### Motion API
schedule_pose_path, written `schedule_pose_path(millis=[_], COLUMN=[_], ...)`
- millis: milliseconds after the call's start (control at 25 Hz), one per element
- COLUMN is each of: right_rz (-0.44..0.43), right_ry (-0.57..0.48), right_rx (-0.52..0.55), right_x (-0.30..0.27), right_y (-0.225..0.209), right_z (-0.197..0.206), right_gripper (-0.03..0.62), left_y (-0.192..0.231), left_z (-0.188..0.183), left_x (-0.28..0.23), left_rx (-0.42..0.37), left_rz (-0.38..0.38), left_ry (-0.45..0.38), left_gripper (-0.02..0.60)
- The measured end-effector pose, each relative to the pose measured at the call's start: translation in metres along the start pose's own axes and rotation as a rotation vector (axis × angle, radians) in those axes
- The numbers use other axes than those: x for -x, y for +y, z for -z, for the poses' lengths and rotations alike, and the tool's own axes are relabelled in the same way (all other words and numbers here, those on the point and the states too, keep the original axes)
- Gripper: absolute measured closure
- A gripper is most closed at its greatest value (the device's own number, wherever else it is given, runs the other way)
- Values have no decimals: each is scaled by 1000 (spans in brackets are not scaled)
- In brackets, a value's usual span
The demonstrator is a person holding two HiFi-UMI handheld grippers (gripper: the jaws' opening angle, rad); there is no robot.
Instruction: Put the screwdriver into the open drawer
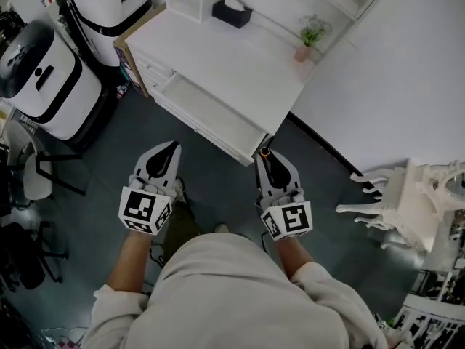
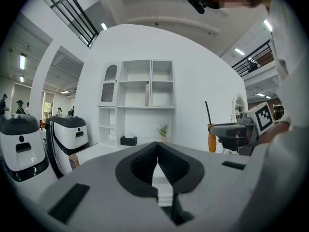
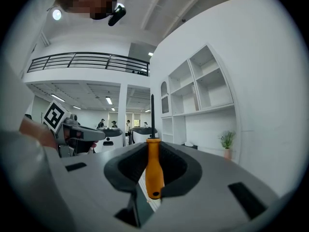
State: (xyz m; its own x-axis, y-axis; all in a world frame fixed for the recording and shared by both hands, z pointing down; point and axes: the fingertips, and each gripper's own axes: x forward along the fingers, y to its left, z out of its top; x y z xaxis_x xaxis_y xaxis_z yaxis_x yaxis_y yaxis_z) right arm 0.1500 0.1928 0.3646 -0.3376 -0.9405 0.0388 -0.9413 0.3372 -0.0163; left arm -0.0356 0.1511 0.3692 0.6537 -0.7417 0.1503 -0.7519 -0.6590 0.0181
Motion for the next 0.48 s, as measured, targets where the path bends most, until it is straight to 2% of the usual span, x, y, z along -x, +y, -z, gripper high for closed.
schedule_pose_path(millis=[240, 480], right_rz=[36, 100], right_ry=[11, 27], right_rx=[8, 31], right_x=[-56, -115], right_y=[-2, -7], right_z=[-1, -3], right_gripper=[517, 517], left_y=[53, 107], left_z=[-4, -9], left_x=[-35, -74], left_rx=[1, -7], left_rz=[37, 106], left_ry=[4, 14], left_gripper=[577, 577])
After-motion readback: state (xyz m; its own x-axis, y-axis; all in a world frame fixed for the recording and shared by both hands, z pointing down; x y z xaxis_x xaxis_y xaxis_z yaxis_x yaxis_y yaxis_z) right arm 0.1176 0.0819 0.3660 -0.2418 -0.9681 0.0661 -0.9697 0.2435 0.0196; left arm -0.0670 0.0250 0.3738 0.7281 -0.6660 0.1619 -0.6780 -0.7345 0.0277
